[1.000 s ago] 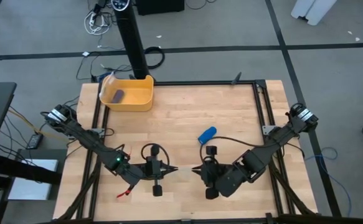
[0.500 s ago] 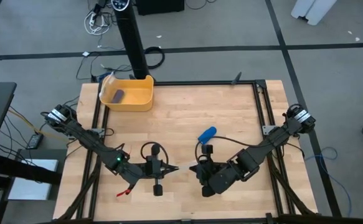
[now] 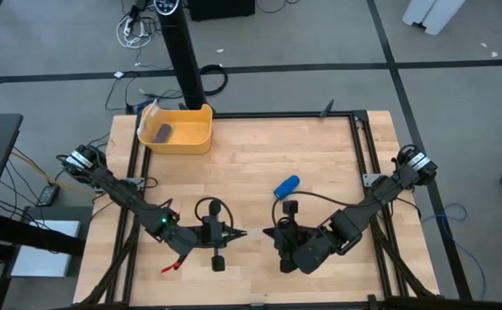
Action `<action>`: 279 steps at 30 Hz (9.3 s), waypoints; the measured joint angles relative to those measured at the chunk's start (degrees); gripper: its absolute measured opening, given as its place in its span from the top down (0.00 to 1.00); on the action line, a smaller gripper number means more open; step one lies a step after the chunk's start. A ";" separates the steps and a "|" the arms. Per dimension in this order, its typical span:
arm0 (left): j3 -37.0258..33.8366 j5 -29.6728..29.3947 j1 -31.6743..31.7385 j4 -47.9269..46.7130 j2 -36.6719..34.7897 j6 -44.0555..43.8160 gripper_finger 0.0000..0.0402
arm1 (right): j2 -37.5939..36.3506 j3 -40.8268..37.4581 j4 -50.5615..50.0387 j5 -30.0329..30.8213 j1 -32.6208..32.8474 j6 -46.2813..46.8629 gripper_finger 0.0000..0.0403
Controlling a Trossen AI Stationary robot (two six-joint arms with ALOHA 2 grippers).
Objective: Roll bandage
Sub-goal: Open the transparent zip bag
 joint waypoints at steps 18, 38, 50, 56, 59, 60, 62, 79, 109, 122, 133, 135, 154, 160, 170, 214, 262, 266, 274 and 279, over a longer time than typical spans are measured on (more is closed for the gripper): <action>-0.02 -1.37 0.39 1.17 0.00 -0.69 1.00 | 0.00 0.00 -1.06 -5.28 -1.74 1.10 1.00; -0.04 1.68 1.27 0.93 0.00 -2.56 1.00 | 1.78 0.04 -1.01 -1.04 -5.60 0.96 1.00; -0.07 0.57 1.40 1.46 0.02 -2.46 1.00 | 3.01 0.02 2.65 -16.88 -5.85 -4.70 0.99; -1.43 -0.12 1.82 3.55 0.20 -1.57 1.00 | 3.80 -0.04 3.86 -12.28 -5.75 -12.40 0.88; -6.33 3.96 2.33 14.75 0.20 -0.99 1.00 | 3.78 0.02 2.62 -9.58 -5.68 -15.47 0.79; -8.28 6.29 2.64 19.21 0.20 -0.88 1.00 | 3.78 0.02 2.18 -8.91 -5.73 -16.63 0.76; -12.32 9.44 3.39 27.43 0.20 -1.50 1.00 | 3.78 0.02 2.14 -8.78 -5.82 -17.83 0.72; -16.62 12.18 7.14 32.12 0.20 -2.41 1.00 | 3.84 0.02 7.09 -15.80 -11.67 0.39 0.99; -16.52 10.52 4.85 28.18 0.15 -1.61 1.00 | 6.51 0.00 4.52 -16.81 -11.76 3.11 0.83; -16.52 11.99 4.85 25.02 0.15 -5.55 1.00 | 6.51 0.00 7.00 -29.03 -12.83 -10.40 0.84; -16.55 11.39 4.87 27.36 0.15 -5.62 1.00 | 6.54 -2.67 11.39 -27.28 -10.85 -35.58 0.89; -16.55 11.38 4.94 27.84 0.15 -5.62 1.00 | 6.56 -3.68 12.56 -25.77 -10.62 -40.17 0.83; -16.59 10.31 6.01 28.26 0.15 -6.04 1.00 | 6.07 -3.96 7.84 -20.58 -11.59 -24.01 0.70; -18.48 9.81 6.01 27.70 0.15 -5.40 1.00 | 0.43 -3.96 -0.59 -15.49 -8.01 -16.14 0.68; -29.42 9.80 4.89 52.35 0.15 1.89 1.00 | -8.85 -9.57 -0.02 -11.87 -3.46 -5.85 0.68; -30.27 6.64 -2.34 61.63 -1.84 18.03 1.00 | -6.75 -42.88 86.71 -8.63 -1.92 -17.24 0.81; -18.08 13.53 4.90 37.85 -1.75 12.82 1.00 | -6.60 -35.56 74.11 -25.95 -13.06 -16.41 1.00; -17.36 13.57 4.87 37.70 -1.75 13.77 1.00 | -6.58 -35.29 74.10 -28.01 -13.68 -16.36 1.00; -15.08 15.00 6.03 34.56 -1.75 13.90 1.00 | -6.58 -35.28 74.09 -30.10 -14.67 -15.61 1.00; -14.27 16.02 6.74 34.17 -1.34 13.90 1.00 | -6.58 -35.28 74.11 -30.89 -15.17 -15.47 1.00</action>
